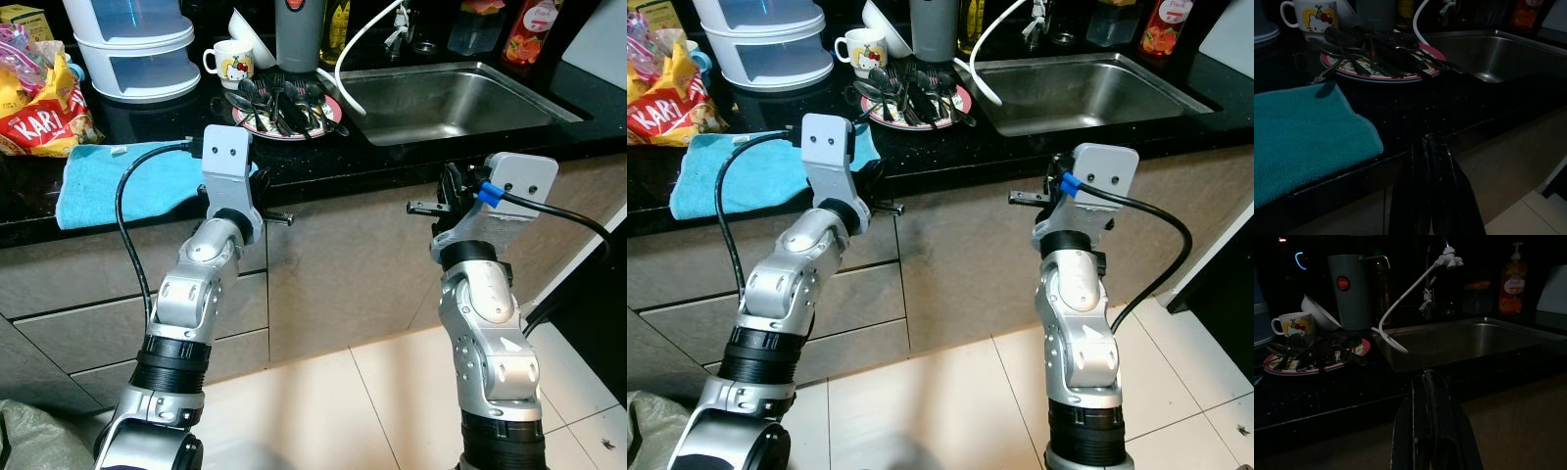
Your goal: Kitchen organization
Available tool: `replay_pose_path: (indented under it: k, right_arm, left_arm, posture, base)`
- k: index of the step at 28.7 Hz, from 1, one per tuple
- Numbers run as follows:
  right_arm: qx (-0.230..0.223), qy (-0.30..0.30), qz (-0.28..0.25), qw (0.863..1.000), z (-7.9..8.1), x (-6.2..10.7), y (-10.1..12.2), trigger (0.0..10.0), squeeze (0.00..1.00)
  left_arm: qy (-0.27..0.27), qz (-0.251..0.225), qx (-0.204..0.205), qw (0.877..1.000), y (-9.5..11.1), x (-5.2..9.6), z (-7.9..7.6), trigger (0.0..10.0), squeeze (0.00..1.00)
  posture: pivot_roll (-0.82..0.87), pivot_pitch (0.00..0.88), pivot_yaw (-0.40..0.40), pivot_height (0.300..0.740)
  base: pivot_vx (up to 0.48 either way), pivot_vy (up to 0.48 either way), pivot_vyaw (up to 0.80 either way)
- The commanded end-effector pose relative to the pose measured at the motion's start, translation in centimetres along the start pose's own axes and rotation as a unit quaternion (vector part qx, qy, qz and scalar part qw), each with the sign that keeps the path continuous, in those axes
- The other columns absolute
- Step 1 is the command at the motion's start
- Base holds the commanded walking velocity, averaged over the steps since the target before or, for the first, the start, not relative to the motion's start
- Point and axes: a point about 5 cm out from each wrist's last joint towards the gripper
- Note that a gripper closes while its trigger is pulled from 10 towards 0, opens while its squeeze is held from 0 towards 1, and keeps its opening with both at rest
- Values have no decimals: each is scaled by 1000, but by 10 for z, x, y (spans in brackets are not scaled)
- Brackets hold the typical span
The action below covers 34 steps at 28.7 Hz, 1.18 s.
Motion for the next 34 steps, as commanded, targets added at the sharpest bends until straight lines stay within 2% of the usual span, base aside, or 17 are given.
replay_pose_path:
  k: [1, 19, 34]
  right_arm:
    - [2, 1, 3, 1000, 1, 0, -3, 10000, 0]
    - [1, 1, 4, 1000, 1, 0, -4, 10000, 0]
    - [0, -2, 6, 1000, 0, 1, -4, 10000, 0]
  left_arm:
    - [0, 3, -2, 1000, -1, -2, 1, 10000, 0]
    - [1, 4, -5, 1000, -1, -1, 1, 10000, 0]
    - [0, 4, -3, 1000, -2, -1, 0, 10000, 0]
  posture:
    - [33, 30, 24, 740]
    - [35, 38, 23, 740]
    - [35, 54, 22, 740]
  base:
    - [0, 0, 0]
    - [0, 0, 0]
    - [0, -425, 0]
Point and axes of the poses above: a point about 5 cm out from each wrist's last joint towards the gripper, its own x axis pointing back from the gripper into the wrist, its own y axis along the axis of the wrist's last joint, z = x × y, and after that the axes turned 2 degrees about x, right-handed
